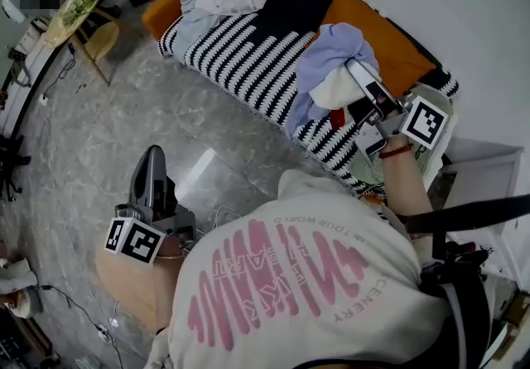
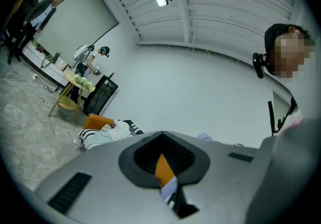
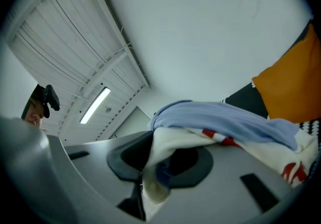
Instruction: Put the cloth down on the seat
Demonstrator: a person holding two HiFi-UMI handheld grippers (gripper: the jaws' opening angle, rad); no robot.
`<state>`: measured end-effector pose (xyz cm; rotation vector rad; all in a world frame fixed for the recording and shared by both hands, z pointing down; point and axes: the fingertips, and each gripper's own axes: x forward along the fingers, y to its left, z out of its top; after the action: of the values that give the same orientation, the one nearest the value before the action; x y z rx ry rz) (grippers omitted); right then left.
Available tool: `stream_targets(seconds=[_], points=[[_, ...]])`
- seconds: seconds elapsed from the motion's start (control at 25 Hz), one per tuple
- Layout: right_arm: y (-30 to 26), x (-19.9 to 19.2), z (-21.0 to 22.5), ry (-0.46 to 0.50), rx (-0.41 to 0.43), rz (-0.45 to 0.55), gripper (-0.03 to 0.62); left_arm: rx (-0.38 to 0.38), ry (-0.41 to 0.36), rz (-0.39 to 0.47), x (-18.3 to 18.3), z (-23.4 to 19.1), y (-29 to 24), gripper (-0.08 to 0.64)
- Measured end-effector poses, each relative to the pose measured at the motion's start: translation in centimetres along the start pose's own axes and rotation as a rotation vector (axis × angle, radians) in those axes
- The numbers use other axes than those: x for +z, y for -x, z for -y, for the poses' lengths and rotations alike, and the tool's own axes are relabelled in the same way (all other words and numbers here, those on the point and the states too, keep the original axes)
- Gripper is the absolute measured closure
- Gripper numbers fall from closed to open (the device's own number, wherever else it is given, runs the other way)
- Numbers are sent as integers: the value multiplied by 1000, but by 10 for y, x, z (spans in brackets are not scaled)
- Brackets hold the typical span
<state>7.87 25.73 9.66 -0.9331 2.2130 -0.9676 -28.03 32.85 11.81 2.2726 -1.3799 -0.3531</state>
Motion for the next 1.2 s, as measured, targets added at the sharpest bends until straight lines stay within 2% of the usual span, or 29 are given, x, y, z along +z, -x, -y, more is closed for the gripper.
stream_targets(seconds=[0.28, 0.44, 0.64, 0.8, 0.96, 1.08, 1.2], points=[[-29, 4, 18, -43, -38, 1, 495, 141, -22, 2, 17, -26, 10, 551], [-89, 24, 79, -72, -33, -16, 495, 223, 0, 25, 25, -61, -29, 551], [-135, 39, 125, -99, -40, -46, 495, 263, 22, 83, 53, -74, -47, 551], [-184, 44, 192, -126, -75, -113, 495, 343, 8, 69, 68, -94, -83, 551], [-243, 43, 279, -103, -158, -223, 495, 396, 34, 119, 89, -129, -136, 551], [-251, 34, 305, -62, -235, -296, 495, 400, 18, 156, 104, -124, -137, 551], [-261, 24, 319, -72, -248, -340, 495, 438, 20, 135, 102, -123, -135, 551]])
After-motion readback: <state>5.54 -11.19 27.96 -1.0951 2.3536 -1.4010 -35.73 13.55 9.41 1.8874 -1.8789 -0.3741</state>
